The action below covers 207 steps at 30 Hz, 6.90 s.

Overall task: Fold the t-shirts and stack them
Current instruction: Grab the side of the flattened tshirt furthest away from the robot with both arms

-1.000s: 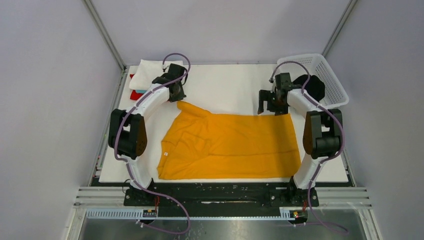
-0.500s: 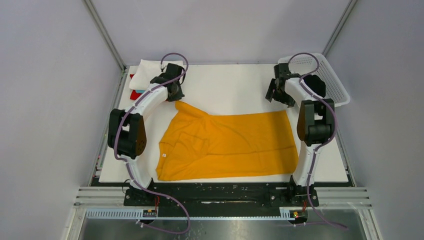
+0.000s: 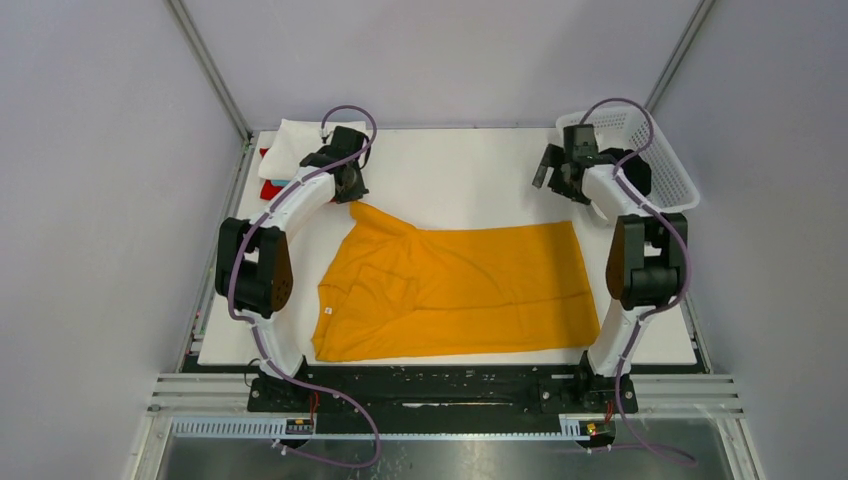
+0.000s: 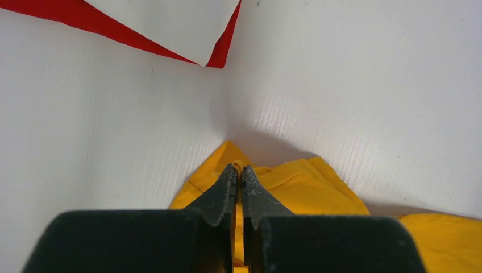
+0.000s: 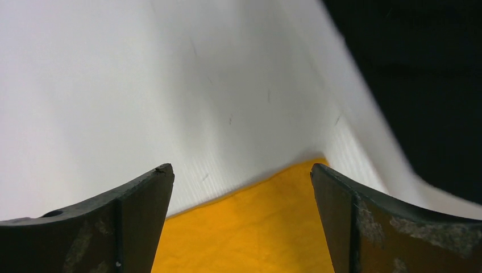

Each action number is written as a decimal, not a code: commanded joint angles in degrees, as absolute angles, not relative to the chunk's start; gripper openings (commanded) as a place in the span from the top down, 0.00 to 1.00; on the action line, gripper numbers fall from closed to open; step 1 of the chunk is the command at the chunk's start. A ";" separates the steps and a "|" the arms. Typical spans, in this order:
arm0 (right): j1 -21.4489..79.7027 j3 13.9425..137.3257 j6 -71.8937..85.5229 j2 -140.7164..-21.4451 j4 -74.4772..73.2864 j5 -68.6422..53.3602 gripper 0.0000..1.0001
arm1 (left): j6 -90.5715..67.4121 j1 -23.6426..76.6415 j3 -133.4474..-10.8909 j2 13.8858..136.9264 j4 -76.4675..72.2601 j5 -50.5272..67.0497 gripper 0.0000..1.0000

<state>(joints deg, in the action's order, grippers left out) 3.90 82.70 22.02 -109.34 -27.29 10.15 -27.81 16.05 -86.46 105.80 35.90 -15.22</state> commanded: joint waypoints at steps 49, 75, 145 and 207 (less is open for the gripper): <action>-0.30 99.56 -70.57 -124.21 -53.41 -9.71 0.28 | -29.18 18.76 -86.26 99.85 33.82 -16.60 1.00; 2.75 99.79 -75.60 -126.19 -56.52 -8.12 0.77 | -29.18 19.39 -89.58 101.69 34.98 -17.83 1.00; 4.99 104.94 -83.66 -129.03 -72.41 -3.82 0.51 | -29.00 24.60 -94.59 104.24 44.55 -19.02 1.00; 9.27 69.84 -88.24 -101.34 -35.32 0.35 1.00 | -29.00 31.80 -74.67 87.41 45.34 -11.25 1.00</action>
<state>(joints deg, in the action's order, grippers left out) 8.62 73.52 -86.85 -107.50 -37.32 1.89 -27.59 31.05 -78.76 94.19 46.46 -13.98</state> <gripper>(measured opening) 0.020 0.022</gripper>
